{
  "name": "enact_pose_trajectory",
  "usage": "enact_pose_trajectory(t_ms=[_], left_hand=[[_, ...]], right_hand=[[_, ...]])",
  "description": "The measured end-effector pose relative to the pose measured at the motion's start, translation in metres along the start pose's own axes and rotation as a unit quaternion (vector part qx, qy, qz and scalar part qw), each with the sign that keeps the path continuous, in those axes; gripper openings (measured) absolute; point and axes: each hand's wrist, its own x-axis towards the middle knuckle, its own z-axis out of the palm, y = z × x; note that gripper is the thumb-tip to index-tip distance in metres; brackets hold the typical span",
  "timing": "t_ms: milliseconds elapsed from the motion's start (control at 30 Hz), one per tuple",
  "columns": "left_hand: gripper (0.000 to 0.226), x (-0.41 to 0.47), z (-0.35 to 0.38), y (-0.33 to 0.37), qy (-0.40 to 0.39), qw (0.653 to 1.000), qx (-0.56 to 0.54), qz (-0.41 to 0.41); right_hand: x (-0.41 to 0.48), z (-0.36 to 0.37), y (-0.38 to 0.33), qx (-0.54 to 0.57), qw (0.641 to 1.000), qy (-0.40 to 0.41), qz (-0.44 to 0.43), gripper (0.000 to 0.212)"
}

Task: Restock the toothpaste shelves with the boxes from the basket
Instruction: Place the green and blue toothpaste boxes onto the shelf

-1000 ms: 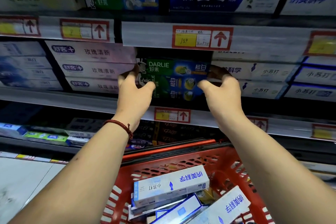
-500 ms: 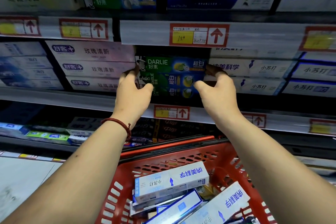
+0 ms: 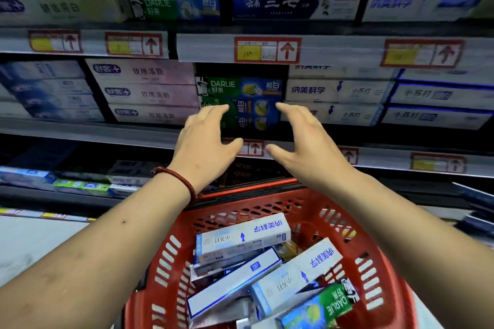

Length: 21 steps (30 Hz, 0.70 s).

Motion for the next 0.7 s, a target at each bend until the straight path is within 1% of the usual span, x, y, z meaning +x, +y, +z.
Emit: enact_pose_trajectory(t_ms=[133, 233, 367, 433, 600, 667, 700], left_hand=[[0.071, -0.033, 0.006, 0.009, -0.038, 0.998, 0.033, 0.034], [0.072, -0.058, 0.019, 0.011, -0.083, 0.993, 0.065, 0.051], [0.074, -0.087, 0.044, 0.014, -0.143, 0.987, 0.058, 0.043], [0.073, -0.103, 0.058, 0.016, -0.171, 0.98, 0.082, 0.057], [0.064, -0.143, 0.096, 0.018, -0.27, 0.947, 0.141, 0.106], [0.059, -0.159, 0.111, 0.02, -0.34, 0.922, 0.151, 0.11], [0.058, -0.168, 0.118, 0.021, -0.377, 0.906, 0.156, 0.115]], right_hand=[[-0.033, -0.009, 0.014, -0.018, 0.999, -0.027, -0.017, 0.075], [-0.055, -0.011, 0.024, -0.032, 0.999, -0.039, -0.02, 0.075], [-0.085, -0.003, 0.035, -0.047, 0.996, -0.077, -0.019, 0.077], [-0.097, 0.004, 0.042, -0.044, 0.994, -0.102, -0.012, 0.081], [-0.122, 0.02, 0.061, -0.071, 0.983, -0.167, 0.013, 0.083], [-0.132, 0.029, 0.071, -0.1, 0.969, -0.224, 0.024, 0.078], [-0.137, 0.035, 0.077, -0.123, 0.956, -0.264, 0.028, 0.074]])
